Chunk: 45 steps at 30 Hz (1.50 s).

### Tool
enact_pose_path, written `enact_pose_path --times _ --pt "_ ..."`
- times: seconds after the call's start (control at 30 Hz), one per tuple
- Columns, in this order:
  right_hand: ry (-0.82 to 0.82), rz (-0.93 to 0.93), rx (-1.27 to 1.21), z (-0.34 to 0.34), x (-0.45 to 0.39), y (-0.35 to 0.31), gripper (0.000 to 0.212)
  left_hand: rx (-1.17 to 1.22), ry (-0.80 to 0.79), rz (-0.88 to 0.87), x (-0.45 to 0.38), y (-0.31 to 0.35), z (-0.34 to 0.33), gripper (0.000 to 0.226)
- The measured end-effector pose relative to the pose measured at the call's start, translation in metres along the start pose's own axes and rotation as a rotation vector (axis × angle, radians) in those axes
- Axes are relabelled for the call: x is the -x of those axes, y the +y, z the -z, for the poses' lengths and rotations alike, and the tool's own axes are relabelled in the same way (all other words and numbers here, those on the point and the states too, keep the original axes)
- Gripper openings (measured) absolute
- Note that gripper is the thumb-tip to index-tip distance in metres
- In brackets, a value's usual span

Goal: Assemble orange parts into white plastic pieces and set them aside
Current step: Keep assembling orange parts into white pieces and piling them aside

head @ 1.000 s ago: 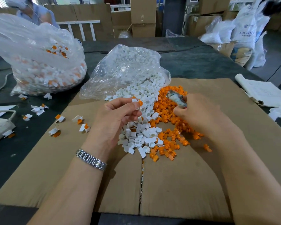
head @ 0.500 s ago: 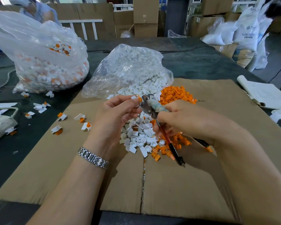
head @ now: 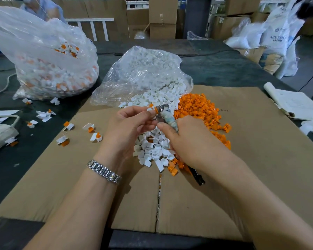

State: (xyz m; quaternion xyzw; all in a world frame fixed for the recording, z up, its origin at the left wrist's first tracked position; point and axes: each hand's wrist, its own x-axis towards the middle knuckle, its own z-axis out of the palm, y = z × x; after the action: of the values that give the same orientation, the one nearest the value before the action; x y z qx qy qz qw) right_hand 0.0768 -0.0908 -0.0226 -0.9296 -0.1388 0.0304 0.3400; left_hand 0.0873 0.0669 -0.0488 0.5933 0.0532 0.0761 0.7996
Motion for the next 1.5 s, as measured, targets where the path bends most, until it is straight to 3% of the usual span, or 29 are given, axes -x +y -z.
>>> enact_pose_path --times 0.13,0.23,0.33,0.43,0.5,0.57,0.63,0.77,1.03,1.17,1.23,1.3,1.37,1.5 --pt "0.002 -0.001 -0.032 -0.001 -0.003 0.001 0.051 -0.008 -0.004 0.009 -0.001 -0.002 0.000 0.006" --pt "-0.135 -0.043 -0.187 0.011 -0.001 0.002 0.050 -0.012 0.021 -0.030 0.000 0.002 0.005 0.011" --pt "-0.179 -0.065 -0.160 0.029 -0.004 0.008 0.054 -0.265 0.263 -0.214 -0.004 0.009 0.021 0.009" --pt "-0.011 -0.079 0.054 0.041 -0.016 0.024 0.044 -0.738 0.616 -0.348 -0.009 0.013 0.038 0.014" --pt "0.072 -0.098 0.184 0.043 -0.024 0.036 0.038 -0.990 0.734 -0.340 -0.011 0.014 0.044 0.023" --pt "0.117 -0.134 0.283 0.040 -0.031 0.047 0.037 -1.175 0.703 -0.299 -0.013 0.014 0.048 0.025" --pt "0.142 -0.175 0.388 0.033 -0.036 0.054 0.041 -1.295 0.563 -0.199 -0.013 0.013 0.047 0.020" --pt "0.161 -0.197 0.549 0.021 -0.038 0.059 0.050 -1.343 0.317 0.046 -0.008 0.012 0.039 0.011" --pt "0.120 -0.153 0.553 0.014 -0.037 0.059 0.062 -1.410 0.179 0.115 -0.009 0.018 0.039 0.024" --pt "0.168 -0.083 0.454 0.017 -0.035 0.059 0.054 -1.264 0.181 0.050 -0.012 0.011 0.042 0.019" --pt "0.211 0.063 0.378 0.021 -0.033 0.057 0.031 -1.210 0.194 -0.010 -0.013 0.006 0.039 0.012" --pt "0.151 0.207 0.287 0.022 -0.030 0.052 0.012 -1.167 0.237 -0.116 -0.012 0.004 0.035 0.010" --pt "0.045 0.270 0.261 0.017 -0.025 0.048 0.012 -1.122 0.282 -0.202 -0.011 0.003 0.031 0.012" --pt "0.003 0.280 0.323 0.009 -0.026 0.046 0.016 -0.811 0.226 -0.169 -0.009 0.000 0.025 0.012"
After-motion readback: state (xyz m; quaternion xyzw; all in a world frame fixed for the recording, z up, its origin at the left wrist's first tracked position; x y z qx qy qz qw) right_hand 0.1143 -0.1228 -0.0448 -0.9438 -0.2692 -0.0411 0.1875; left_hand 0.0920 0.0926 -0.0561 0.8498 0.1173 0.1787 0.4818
